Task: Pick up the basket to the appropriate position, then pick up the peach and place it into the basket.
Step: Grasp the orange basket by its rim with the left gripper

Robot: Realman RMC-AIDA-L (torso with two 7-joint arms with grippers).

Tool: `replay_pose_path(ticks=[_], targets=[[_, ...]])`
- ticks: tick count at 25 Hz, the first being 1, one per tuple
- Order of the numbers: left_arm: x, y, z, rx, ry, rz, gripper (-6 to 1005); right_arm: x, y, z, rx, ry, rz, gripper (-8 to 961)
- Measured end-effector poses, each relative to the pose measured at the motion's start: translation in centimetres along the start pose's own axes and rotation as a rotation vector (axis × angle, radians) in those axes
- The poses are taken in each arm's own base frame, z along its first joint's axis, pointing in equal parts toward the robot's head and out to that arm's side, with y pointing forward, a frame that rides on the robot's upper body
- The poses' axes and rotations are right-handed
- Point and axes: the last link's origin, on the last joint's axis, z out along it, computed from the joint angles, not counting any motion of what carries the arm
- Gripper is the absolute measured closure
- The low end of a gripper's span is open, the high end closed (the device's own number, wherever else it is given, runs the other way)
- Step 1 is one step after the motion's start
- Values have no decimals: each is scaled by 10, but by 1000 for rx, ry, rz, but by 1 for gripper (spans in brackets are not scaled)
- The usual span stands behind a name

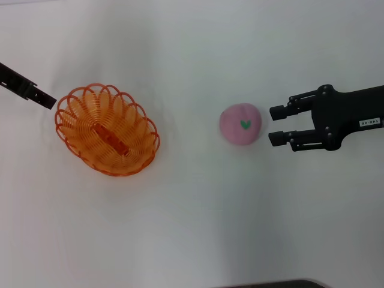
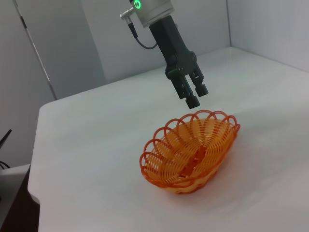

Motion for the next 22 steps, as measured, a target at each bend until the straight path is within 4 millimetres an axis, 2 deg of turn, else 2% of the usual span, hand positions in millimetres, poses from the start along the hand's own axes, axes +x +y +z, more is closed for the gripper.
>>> replay_pose_path(ticks=[14, 22], targets=[[9, 13, 5, -36, 7, 14, 327, 0, 0, 2, 4, -1, 2, 387], [14, 17, 21, -18, 32, 11, 328, 0, 0, 5, 5, -7, 1, 387]])
